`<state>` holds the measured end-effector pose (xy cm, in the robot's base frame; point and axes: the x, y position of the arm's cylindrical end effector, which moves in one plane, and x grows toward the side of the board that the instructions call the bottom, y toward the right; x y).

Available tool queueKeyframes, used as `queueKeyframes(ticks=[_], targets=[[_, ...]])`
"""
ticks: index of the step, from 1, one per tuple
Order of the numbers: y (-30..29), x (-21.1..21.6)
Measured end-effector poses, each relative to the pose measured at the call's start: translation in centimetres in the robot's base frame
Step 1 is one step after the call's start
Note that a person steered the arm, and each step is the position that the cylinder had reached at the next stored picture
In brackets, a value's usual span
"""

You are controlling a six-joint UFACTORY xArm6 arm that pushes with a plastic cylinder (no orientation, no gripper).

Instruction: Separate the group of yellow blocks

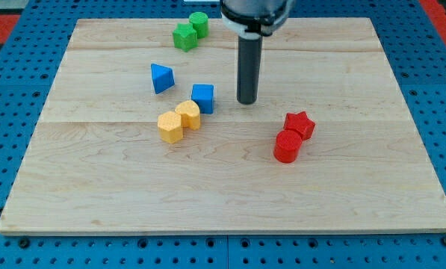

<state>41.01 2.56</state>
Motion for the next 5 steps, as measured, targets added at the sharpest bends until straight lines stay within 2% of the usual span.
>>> queueKeyframes(ticks=[1, 2, 3, 4, 5], targets=[[-6.9, 1.1], [-10.0, 3.6], [-10.7, 5.7], [-17.9, 5.6], [-18.8, 3.7]])
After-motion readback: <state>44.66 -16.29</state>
